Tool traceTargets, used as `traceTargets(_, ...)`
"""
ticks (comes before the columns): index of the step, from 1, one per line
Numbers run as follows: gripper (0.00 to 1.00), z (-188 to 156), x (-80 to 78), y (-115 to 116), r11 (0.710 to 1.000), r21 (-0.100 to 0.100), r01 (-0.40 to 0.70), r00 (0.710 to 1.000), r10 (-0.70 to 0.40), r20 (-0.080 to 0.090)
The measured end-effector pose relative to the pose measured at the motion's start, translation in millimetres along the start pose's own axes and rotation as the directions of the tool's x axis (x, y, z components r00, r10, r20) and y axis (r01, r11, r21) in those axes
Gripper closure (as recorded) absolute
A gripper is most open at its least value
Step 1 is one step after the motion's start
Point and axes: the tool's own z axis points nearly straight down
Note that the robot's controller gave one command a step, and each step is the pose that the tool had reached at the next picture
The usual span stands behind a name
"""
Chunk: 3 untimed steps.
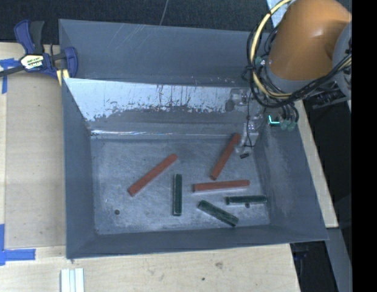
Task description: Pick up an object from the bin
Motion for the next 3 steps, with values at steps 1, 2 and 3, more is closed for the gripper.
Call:
traceTargets(1, 0.00, -0.4, -0.2, 0.1, 1.000, 0.000, 0.000, 1.000, 0.000, 0.001)
traceTargets(2, 0.00, 45.9, -1.1, -4.1, 0.997, 0.001, 0.071, 0.997, -0.071, 0.006)
traceTargets(3, 0.00, 114.4, 16.8, -3.3, 0.985, 0.001, 0.171, 0.985, -0.171, 0.003)
